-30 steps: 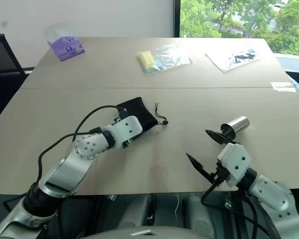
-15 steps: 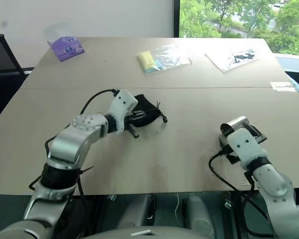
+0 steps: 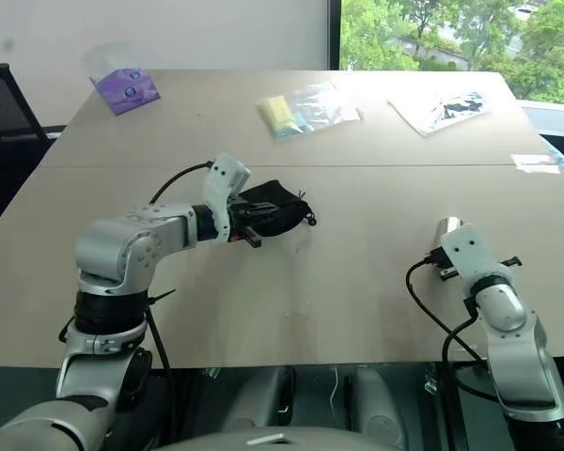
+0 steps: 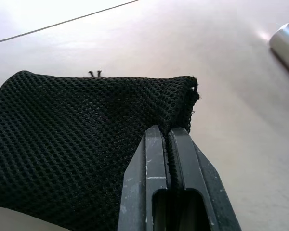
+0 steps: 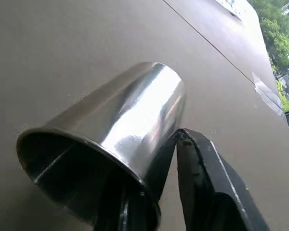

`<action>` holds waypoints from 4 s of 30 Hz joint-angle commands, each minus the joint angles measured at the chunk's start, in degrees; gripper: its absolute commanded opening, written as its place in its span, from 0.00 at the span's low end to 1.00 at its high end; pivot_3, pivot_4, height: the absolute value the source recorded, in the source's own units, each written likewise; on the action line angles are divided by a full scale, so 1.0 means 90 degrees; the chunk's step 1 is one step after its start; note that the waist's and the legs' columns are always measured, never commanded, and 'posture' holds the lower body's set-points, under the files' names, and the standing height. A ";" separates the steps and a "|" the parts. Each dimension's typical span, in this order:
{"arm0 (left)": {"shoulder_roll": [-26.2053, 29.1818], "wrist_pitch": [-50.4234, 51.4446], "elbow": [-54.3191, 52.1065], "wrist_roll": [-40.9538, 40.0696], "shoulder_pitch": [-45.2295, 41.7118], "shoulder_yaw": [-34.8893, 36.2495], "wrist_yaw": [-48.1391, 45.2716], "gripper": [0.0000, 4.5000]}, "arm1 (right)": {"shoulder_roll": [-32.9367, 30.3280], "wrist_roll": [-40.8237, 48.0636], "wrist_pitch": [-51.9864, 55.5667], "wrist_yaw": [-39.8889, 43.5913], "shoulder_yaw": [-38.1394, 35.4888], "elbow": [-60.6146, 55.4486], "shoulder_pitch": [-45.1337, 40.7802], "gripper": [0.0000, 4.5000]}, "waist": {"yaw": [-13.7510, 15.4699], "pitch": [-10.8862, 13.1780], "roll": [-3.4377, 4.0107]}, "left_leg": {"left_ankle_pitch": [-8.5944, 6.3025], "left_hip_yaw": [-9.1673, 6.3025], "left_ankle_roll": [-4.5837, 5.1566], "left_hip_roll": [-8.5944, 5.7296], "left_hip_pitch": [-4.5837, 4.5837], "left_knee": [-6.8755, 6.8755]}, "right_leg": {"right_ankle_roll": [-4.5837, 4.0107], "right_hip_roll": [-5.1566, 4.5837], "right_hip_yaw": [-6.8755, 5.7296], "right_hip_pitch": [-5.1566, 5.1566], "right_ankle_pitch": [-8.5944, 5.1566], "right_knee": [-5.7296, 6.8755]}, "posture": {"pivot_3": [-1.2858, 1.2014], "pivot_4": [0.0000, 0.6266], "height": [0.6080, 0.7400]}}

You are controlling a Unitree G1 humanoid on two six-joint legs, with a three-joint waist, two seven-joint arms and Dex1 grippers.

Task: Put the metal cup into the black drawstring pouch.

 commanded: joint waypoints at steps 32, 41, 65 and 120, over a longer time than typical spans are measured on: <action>-0.0876 0.1906 0.0670 -0.1366 -0.0786 0.0522 0.0654 0.00 | 0.2180 0.1815 -0.2583 0.1327 0.2123 0.2525 -0.1825 0.01 | -0.0035 0.0004 0.0006 | 0.0017 0.0006 -0.0029 -0.0001 -0.0001 -0.0003 | 0.0001 -0.0008 -0.0002 -0.0012 0.0002 0.0004 | 0.52 0.24 1.00; -0.0717 0.1807 0.0402 -0.1509 -0.0724 0.0414 0.0603 0.00 | 0.3867 0.4412 -0.0581 0.0842 0.0314 0.3188 -0.2747 0.01 | -0.0040 -0.0002 -0.0004 | 0.0019 0.0000 -0.0032 0.0005 -0.0001 -0.0004 | -0.0001 -0.0024 0.0009 -0.0012 0.0003 0.0006 | 0.52 0.24 1.00; -0.2137 0.2033 -0.0238 -0.1823 -0.1458 0.1695 0.1748 0.00 | 0.3446 0.0600 -0.4673 0.0819 0.3348 0.6224 -0.5116 0.01 | -0.0184 0.0011 0.0000 | 0.0020 0.0006 -0.0038 -0.0010 -0.0004 -0.0021 | 0.0003 -0.0008 -0.0001 -0.0028 0.0004 0.0001 | 0.52 0.24 1.00; 0.0214 -0.0552 0.1245 -0.1307 -0.0576 0.1106 0.0611 0.00 | -0.0496 0.1712 -0.0675 0.2287 0.1756 0.0301 -0.2534 0.98 | -0.0030 0.0016 -0.0007 | 0.0015 0.0000 -0.0029 -0.0004 -0.0008 -0.0024 | 0.0001 -0.0028 -0.0009 -0.0022 0.0003 -0.0009 | 0.52 0.24 1.00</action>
